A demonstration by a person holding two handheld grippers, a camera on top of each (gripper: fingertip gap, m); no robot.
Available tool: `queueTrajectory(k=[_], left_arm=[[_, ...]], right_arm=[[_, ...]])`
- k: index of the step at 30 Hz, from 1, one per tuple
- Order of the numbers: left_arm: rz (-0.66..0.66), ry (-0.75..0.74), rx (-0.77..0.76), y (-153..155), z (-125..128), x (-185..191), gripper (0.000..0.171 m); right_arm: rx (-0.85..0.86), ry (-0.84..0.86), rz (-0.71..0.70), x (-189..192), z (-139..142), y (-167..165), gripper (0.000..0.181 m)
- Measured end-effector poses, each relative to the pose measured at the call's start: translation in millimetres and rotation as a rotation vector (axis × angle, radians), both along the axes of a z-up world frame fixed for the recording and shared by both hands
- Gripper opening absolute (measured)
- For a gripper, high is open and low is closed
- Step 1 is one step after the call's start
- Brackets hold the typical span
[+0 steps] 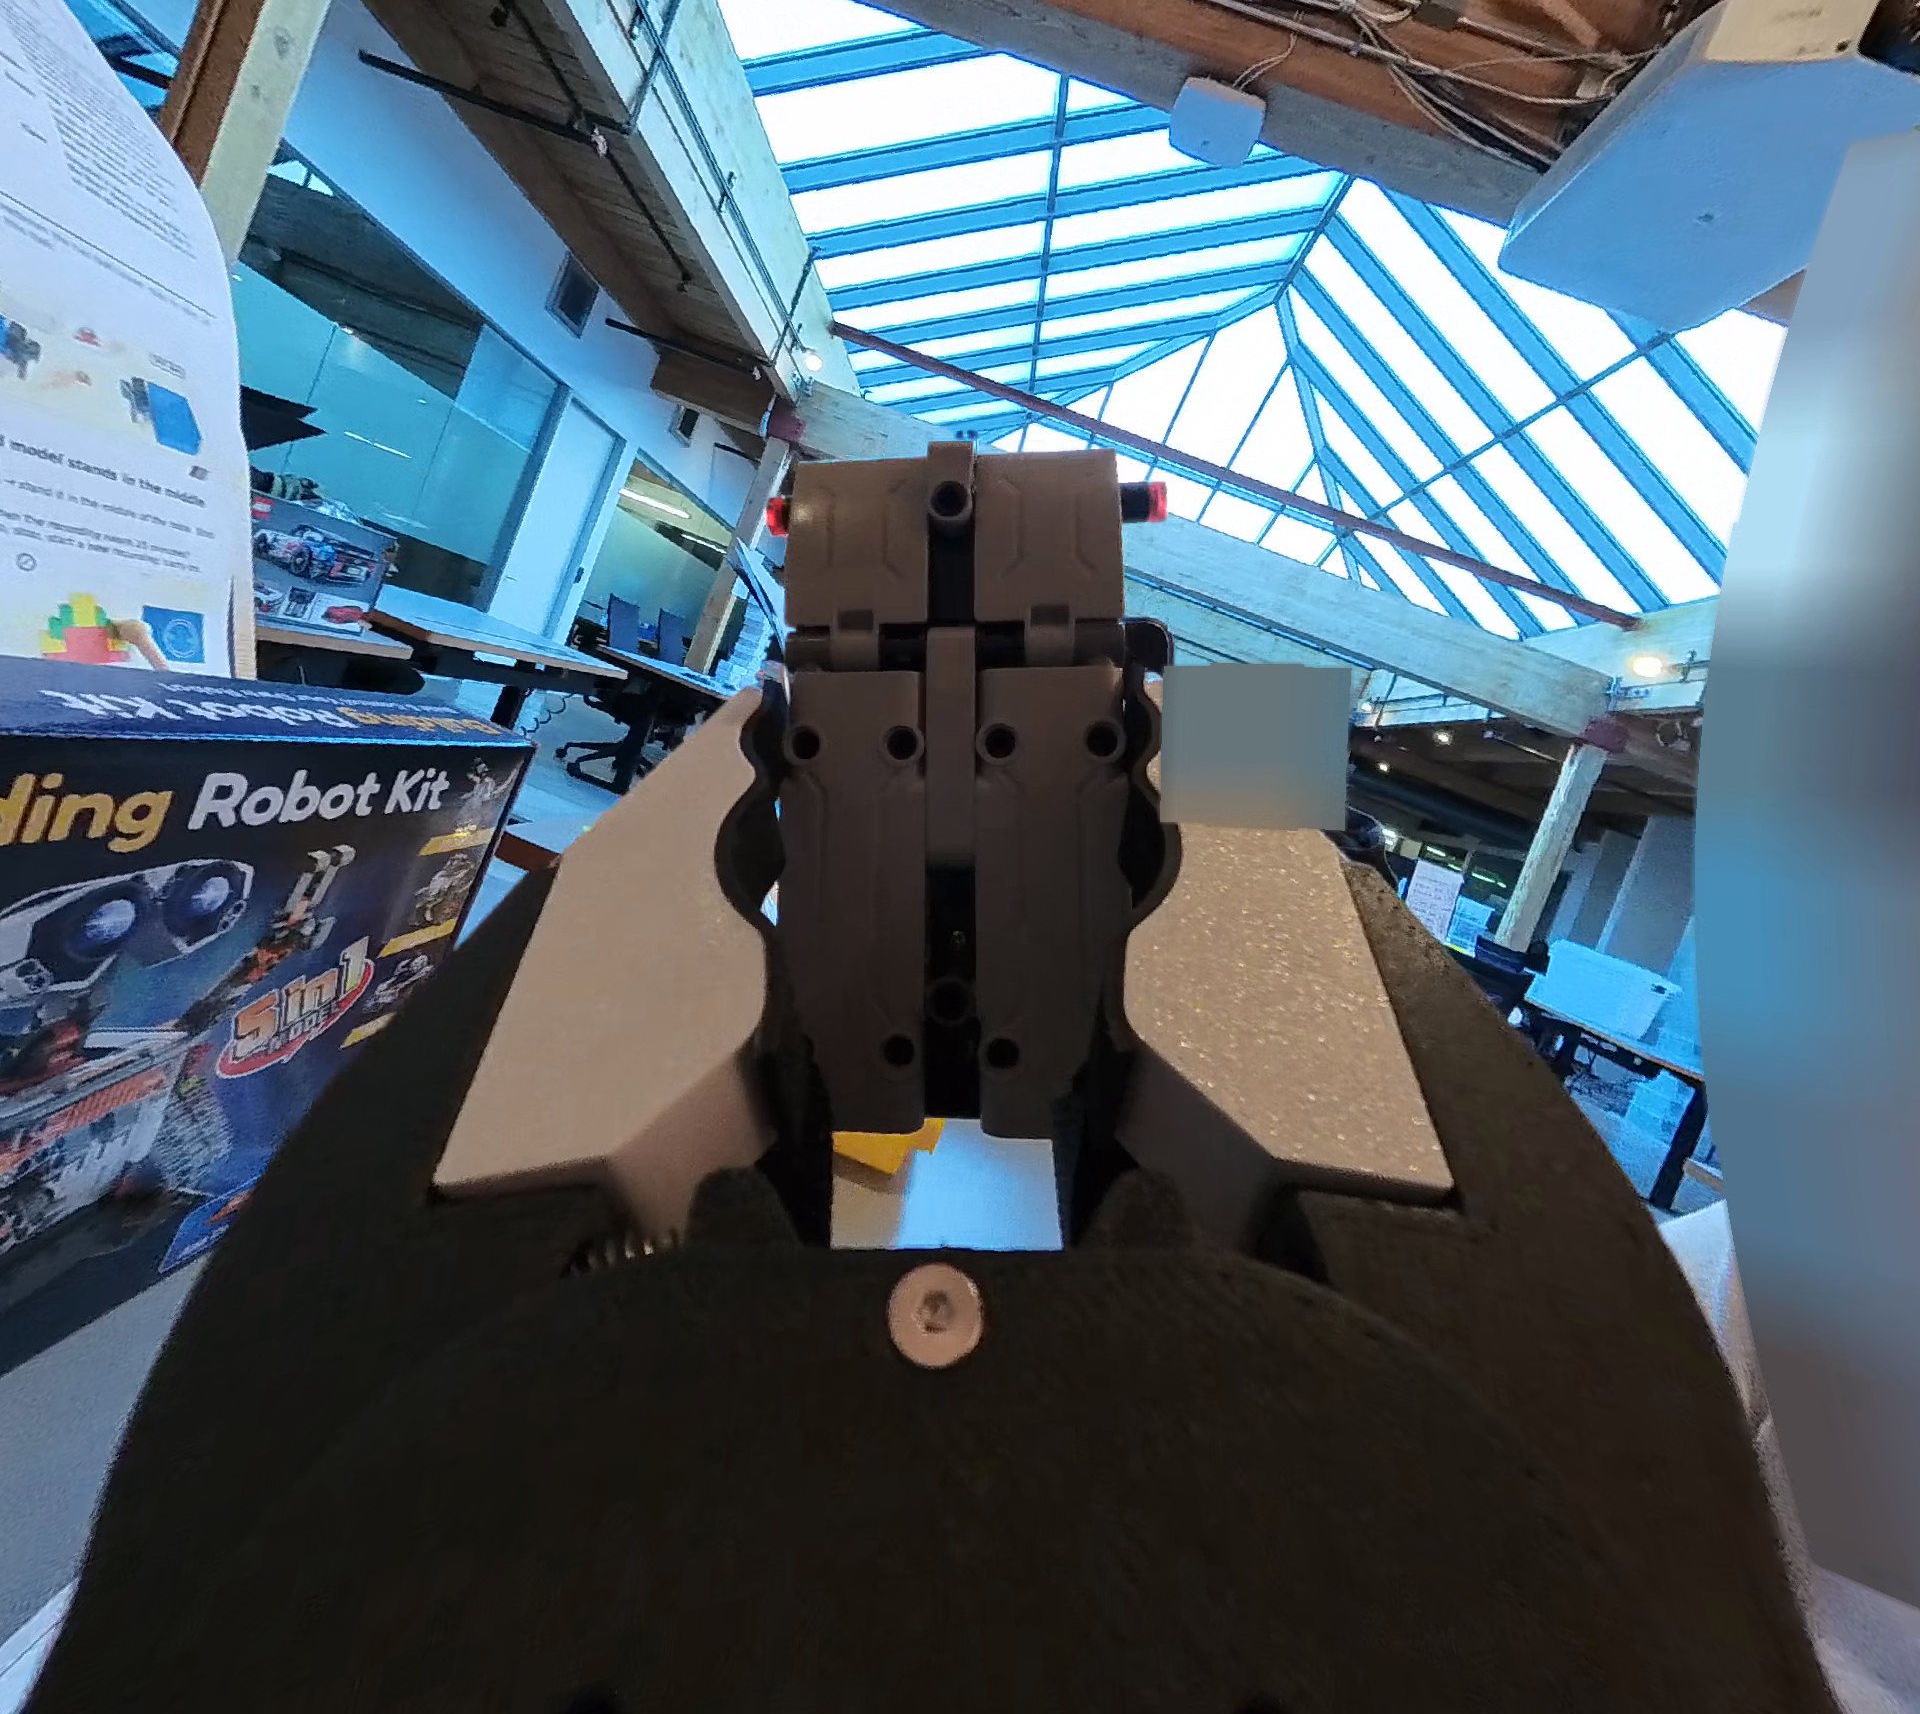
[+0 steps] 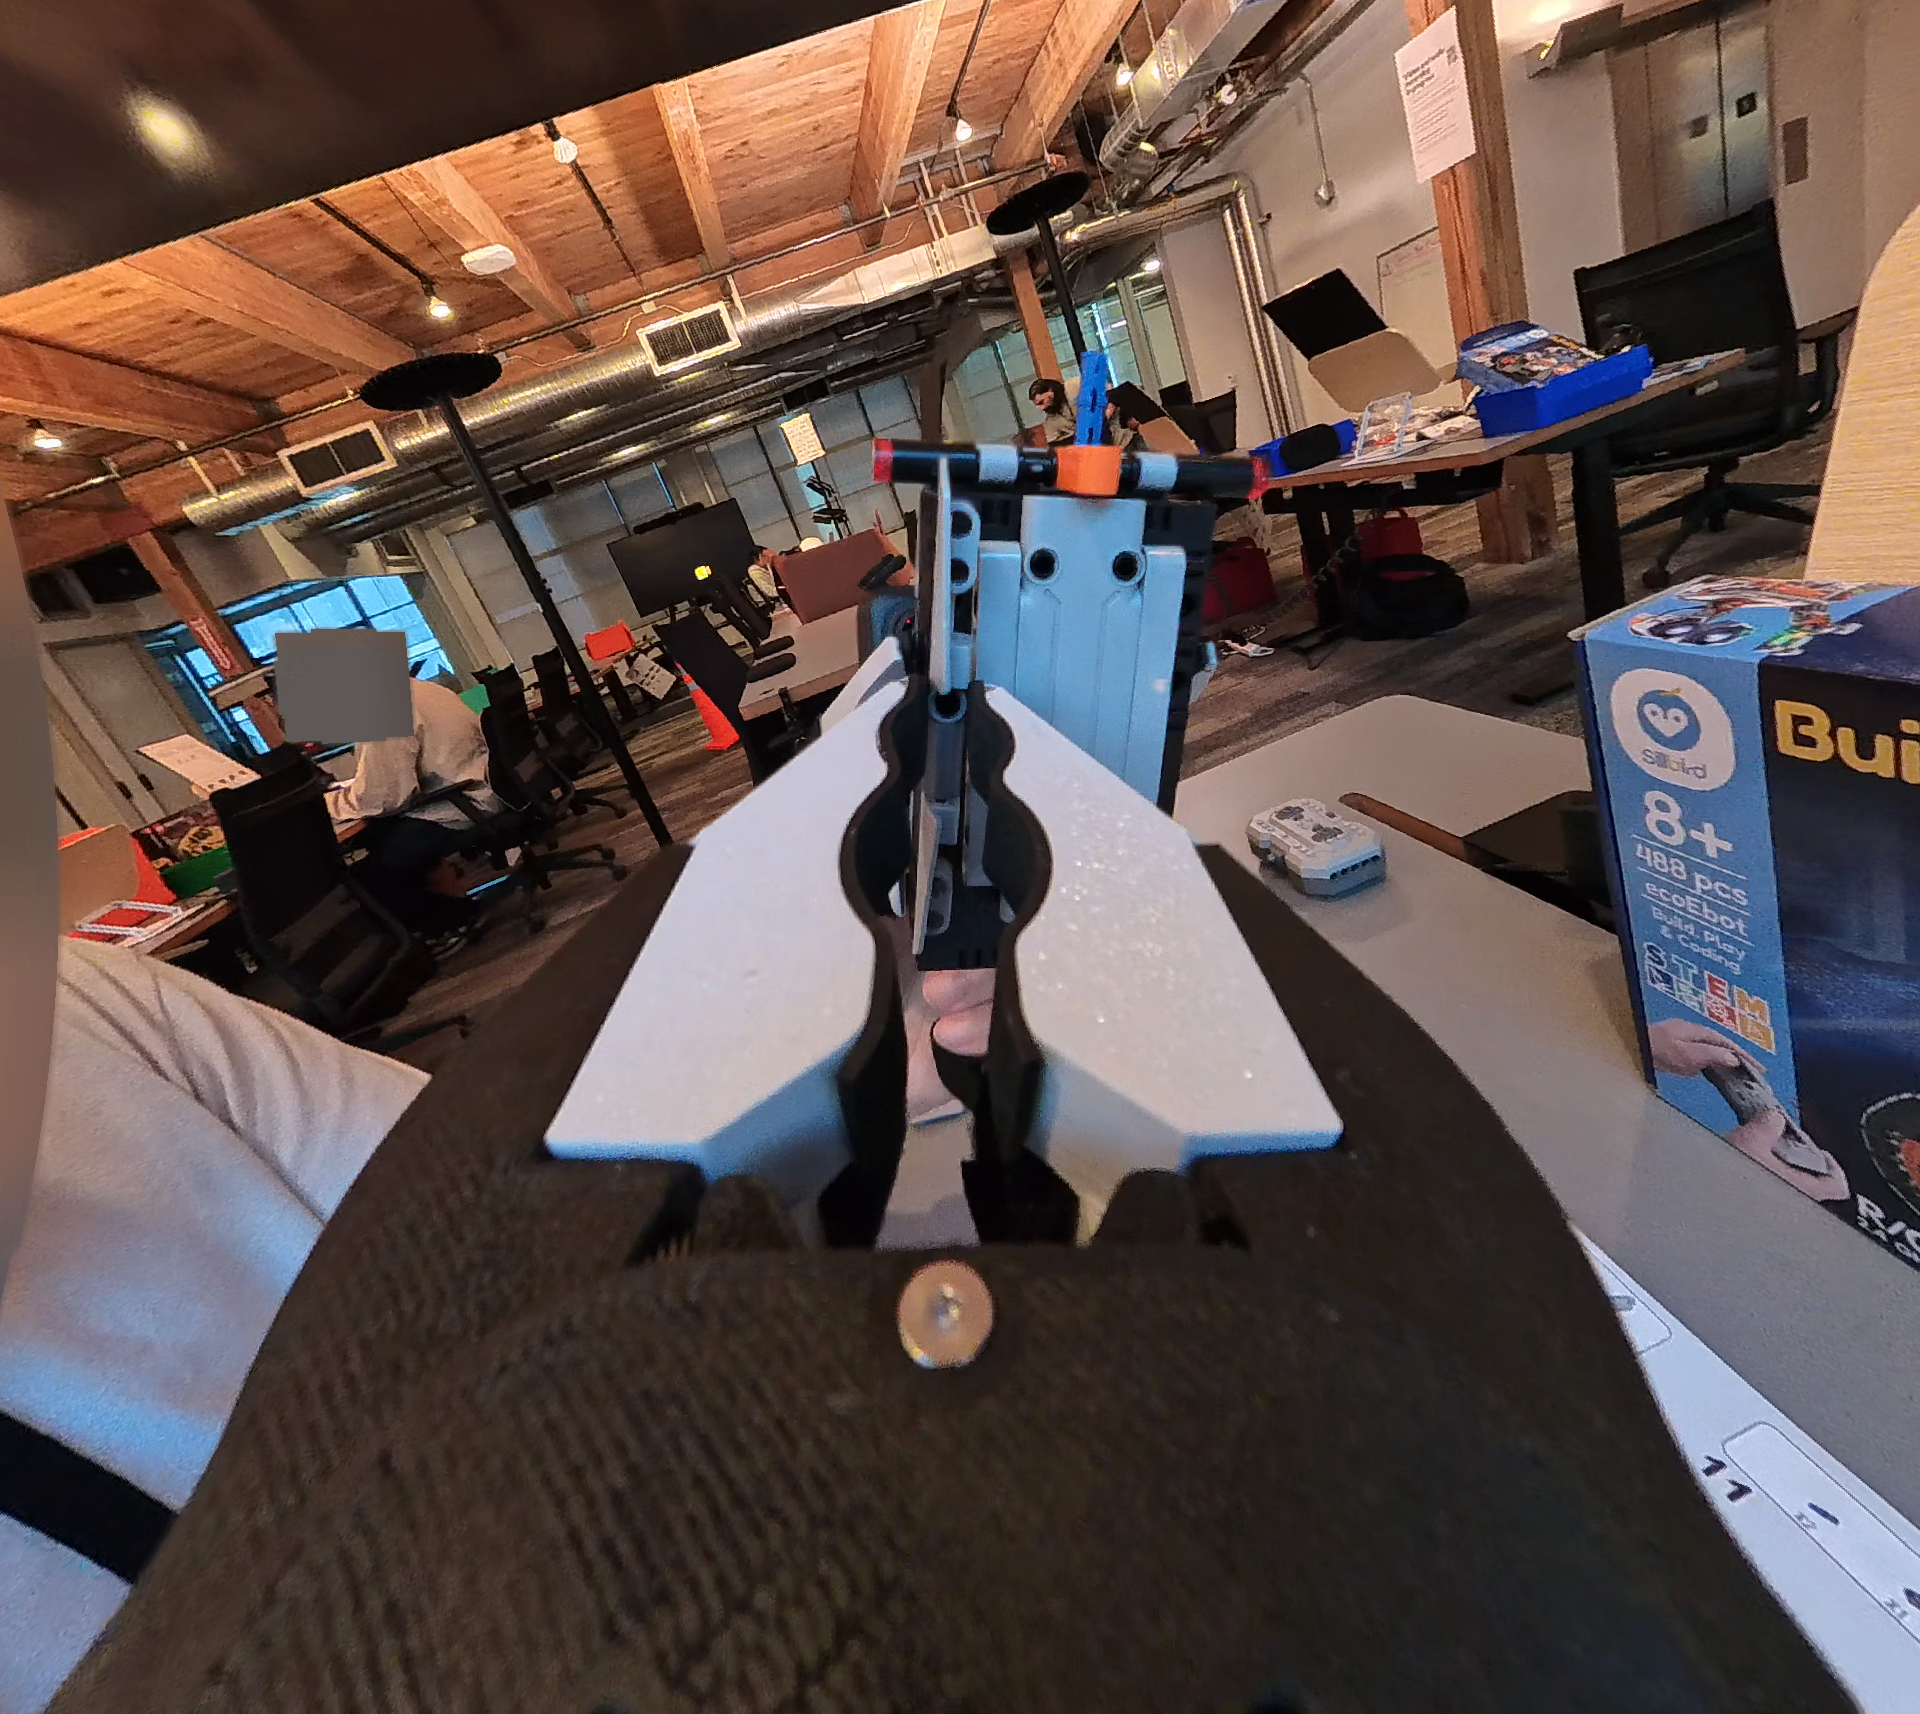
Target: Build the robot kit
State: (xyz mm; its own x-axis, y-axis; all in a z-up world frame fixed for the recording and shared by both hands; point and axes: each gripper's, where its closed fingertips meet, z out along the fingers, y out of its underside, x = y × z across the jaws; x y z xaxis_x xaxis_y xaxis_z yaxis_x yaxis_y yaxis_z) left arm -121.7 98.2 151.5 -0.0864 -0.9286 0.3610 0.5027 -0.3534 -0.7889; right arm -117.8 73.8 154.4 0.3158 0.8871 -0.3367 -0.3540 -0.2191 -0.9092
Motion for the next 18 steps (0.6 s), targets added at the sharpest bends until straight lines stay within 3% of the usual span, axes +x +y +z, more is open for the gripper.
queueTrajectory(k=[10, 18], left_arm=[[0.006, 0.023, 0.007, -2.2, -3.7, 5.7, 0.063], [0.013, 0.027, 0.029, -6.6, -0.3, 5.5, 0.063]], right_arm=[[0.005, -0.123, 0.021, 5.3, -6.2, -2.0, 0.004], [0.013, -0.114, 0.053, 5.4, -2.0, -6.9, 0.004]])
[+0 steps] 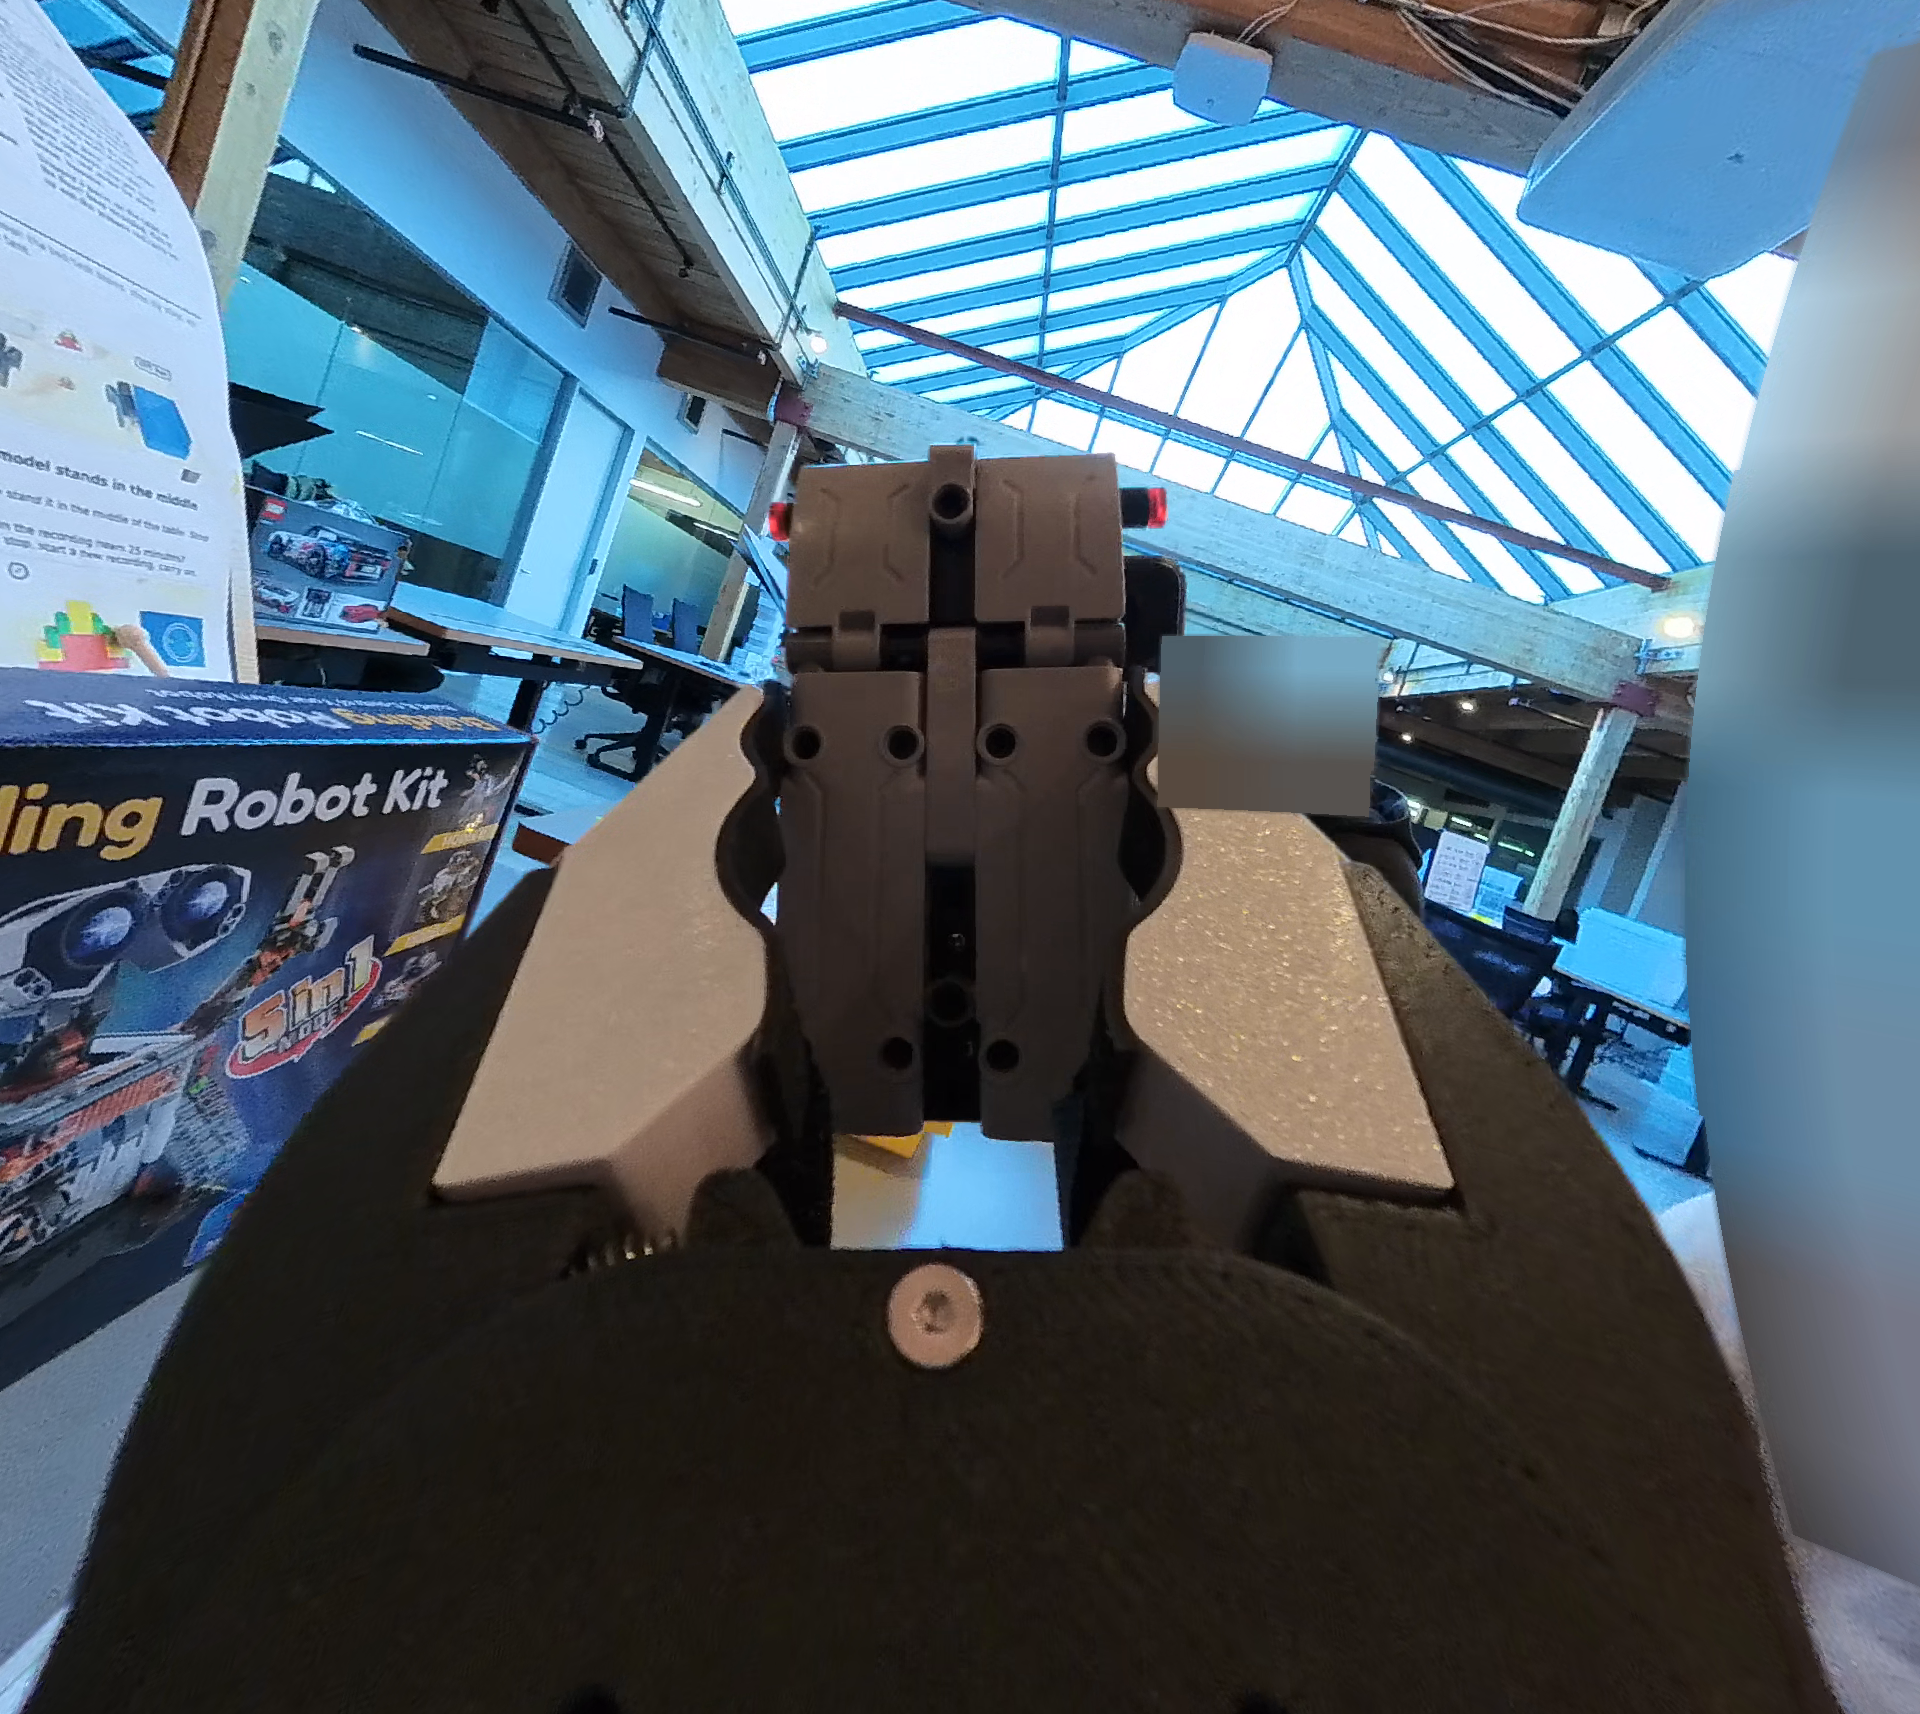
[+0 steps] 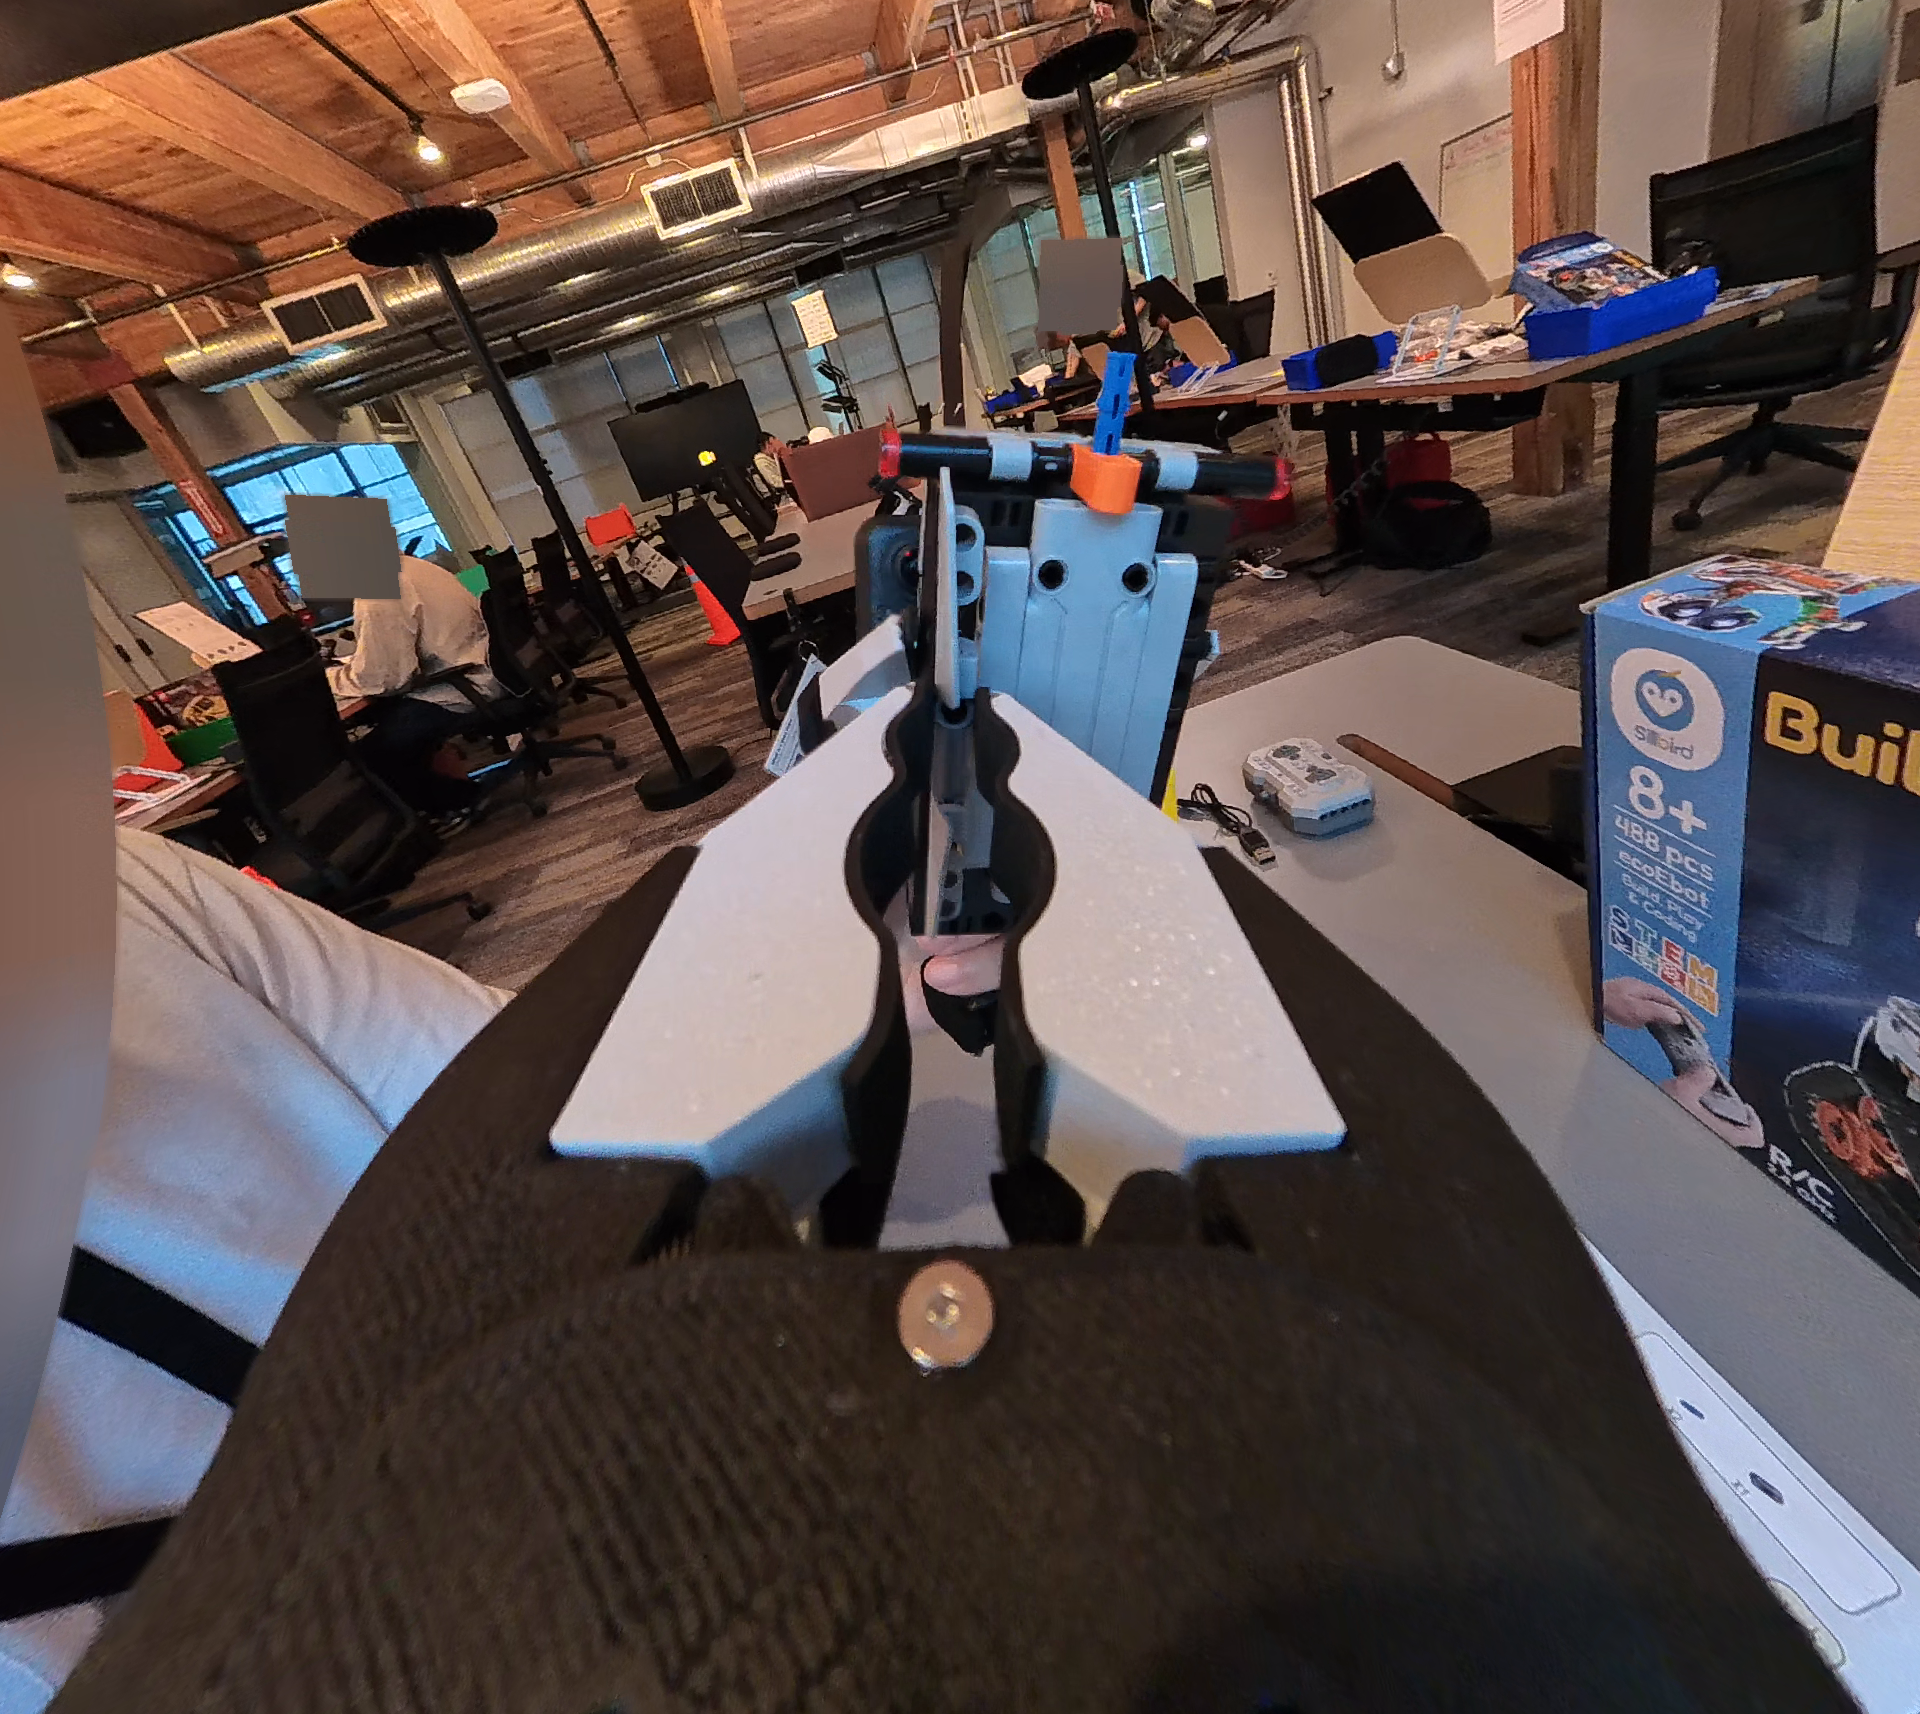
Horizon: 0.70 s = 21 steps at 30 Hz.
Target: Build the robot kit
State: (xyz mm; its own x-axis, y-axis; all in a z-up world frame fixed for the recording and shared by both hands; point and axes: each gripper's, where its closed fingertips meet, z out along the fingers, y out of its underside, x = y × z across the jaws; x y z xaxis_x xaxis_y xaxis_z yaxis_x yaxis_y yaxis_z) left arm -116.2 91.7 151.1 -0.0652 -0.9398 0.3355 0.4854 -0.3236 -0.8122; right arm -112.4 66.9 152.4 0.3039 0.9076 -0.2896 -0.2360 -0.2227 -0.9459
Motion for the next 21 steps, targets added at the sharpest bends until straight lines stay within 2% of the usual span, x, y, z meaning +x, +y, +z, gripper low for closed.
queueTrajectory(k=[12, 15, 21], left_arm=[[-0.009, -0.003, 0.004, -0.4, 0.6, -1.5, 0.063], [-0.018, 0.004, 0.007, -1.7, 0.2, -0.9, 0.063], [0.009, 0.013, 0.019, -1.0, -0.2, -0.9, 0.063]], right_arm=[[-0.001, 0.013, -0.019, -0.9, 3.7, 0.5, 0.003], [0.009, -0.025, -0.003, -2.0, 0.3, -2.1, 0.004], [-0.037, 0.041, 0.051, -0.5, 0.7, -1.6, 0.004]])
